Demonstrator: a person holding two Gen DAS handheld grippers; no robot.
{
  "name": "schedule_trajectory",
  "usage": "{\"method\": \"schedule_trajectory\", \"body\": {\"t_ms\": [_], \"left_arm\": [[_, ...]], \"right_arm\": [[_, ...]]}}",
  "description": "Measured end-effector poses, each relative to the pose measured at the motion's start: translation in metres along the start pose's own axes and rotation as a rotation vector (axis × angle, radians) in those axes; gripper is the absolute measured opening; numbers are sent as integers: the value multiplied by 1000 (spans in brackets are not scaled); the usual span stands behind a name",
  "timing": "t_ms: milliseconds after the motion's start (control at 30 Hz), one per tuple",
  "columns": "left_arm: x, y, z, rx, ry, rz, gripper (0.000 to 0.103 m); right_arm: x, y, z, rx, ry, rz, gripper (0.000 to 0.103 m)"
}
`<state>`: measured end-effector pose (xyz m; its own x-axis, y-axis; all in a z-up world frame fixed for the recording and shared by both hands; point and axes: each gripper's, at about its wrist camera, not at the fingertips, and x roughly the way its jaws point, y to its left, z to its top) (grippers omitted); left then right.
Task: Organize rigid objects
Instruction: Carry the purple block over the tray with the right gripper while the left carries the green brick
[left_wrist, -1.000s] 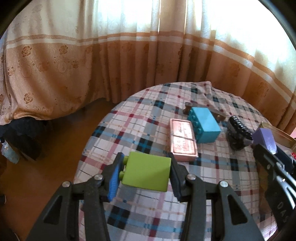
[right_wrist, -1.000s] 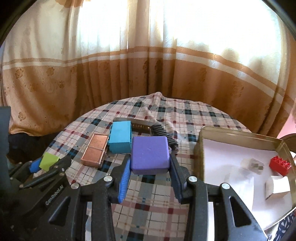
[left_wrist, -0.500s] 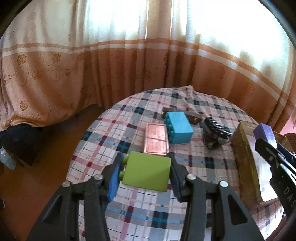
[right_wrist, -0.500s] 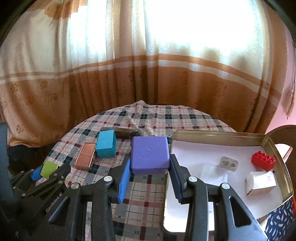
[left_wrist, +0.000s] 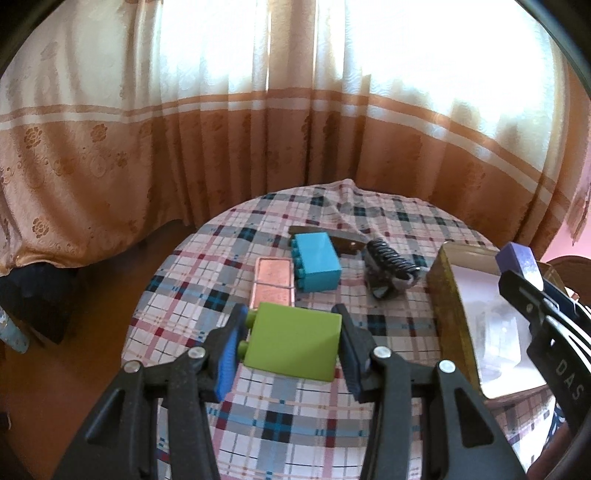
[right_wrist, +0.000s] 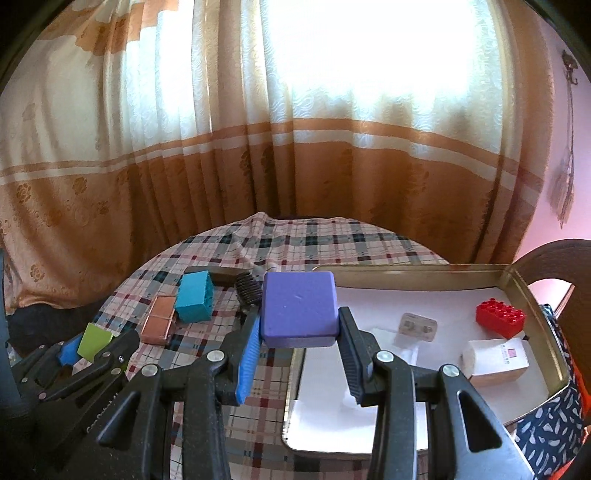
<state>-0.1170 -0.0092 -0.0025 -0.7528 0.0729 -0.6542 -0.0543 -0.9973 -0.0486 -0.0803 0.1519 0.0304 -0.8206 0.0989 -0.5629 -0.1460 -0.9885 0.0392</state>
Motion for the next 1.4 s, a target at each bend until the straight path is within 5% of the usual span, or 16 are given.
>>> {"method": "schedule_trajectory", "body": {"t_ms": [1400], "left_arm": [[-10,-176,7,279,-28,-168,46]], "right_arm": [[-13,-176,-12,266,-12,-237,43]]}}
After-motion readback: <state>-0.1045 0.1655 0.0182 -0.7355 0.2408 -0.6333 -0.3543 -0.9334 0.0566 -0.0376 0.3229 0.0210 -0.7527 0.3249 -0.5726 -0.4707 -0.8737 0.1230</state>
